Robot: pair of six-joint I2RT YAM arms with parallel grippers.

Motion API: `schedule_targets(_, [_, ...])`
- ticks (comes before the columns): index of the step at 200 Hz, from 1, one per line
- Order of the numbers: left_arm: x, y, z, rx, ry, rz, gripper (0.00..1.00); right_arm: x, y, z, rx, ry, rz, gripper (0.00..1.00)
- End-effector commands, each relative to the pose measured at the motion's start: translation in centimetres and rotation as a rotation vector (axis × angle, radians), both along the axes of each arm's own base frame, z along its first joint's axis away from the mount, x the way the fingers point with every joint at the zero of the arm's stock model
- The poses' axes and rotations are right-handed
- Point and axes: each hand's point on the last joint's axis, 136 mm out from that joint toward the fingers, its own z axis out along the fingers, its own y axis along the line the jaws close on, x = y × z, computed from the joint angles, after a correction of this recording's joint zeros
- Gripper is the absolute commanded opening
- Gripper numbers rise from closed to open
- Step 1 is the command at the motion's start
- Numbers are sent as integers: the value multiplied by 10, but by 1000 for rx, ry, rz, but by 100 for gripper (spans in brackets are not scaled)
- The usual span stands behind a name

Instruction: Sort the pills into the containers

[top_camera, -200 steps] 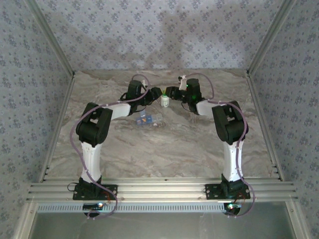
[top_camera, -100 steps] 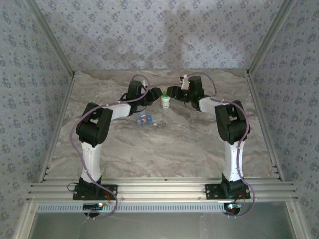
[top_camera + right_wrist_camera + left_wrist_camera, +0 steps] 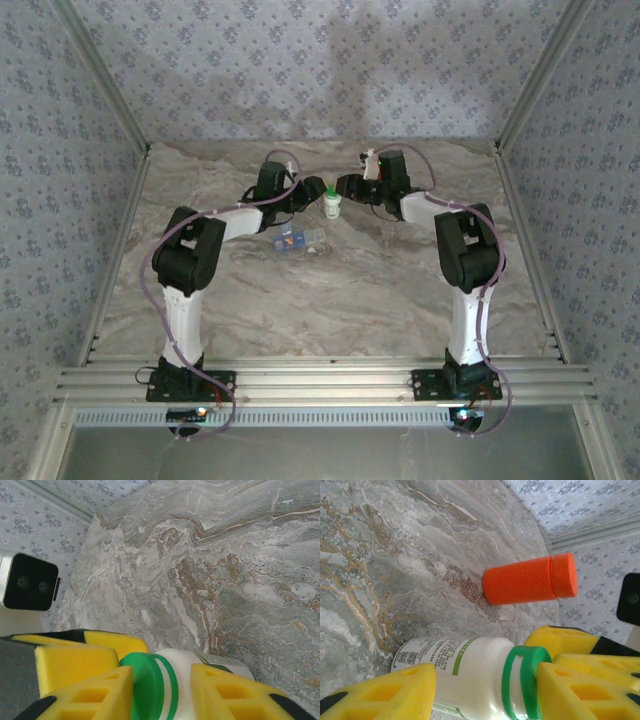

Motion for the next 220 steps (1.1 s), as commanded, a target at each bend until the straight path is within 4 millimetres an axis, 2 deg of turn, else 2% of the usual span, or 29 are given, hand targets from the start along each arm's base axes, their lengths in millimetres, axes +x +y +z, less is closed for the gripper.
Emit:
schedule_targets(1, [-20,-8,2,98,11,-58,54,-1,-8,0,-21,27,-15,33])
schedule_targets(20, [-24,-8,-1,124,21,-61,54,-2,-10,-7,-29,41,-22,32])
schedule_targets(57, [-26,-8,-22,146,78,-50,52,-5,-12,-17,-49,63,-28,32])
schedule_targets(65, [-27,-8,-27,156,92,-46,50,-6,-14,-20,-57,69,-28,32])
schedule_targets(80, [-28,-3,-37,177,120,-25,38,-10,-15,-29,-75,85,-29,32])
schedule_targets(91, [-28,3,-45,197,142,-1,36,-15,-17,-36,-91,97,-27,32])
schedule_targets(113, [-30,13,-64,219,186,32,35,-28,-16,-56,-130,129,-19,32])
schedule_targets(144, [-33,13,-88,237,246,29,34,-48,-13,-92,-167,208,1,32])
schedule_targets(163, [-34,17,-101,254,275,36,32,-53,-12,-106,-180,236,2,26])
schedule_targets(183, [-34,23,-112,276,297,49,30,-54,-17,-112,-195,250,-15,23])
schedule_targets(220, [-36,27,-121,294,321,49,28,-55,-23,-117,-235,259,-29,20])
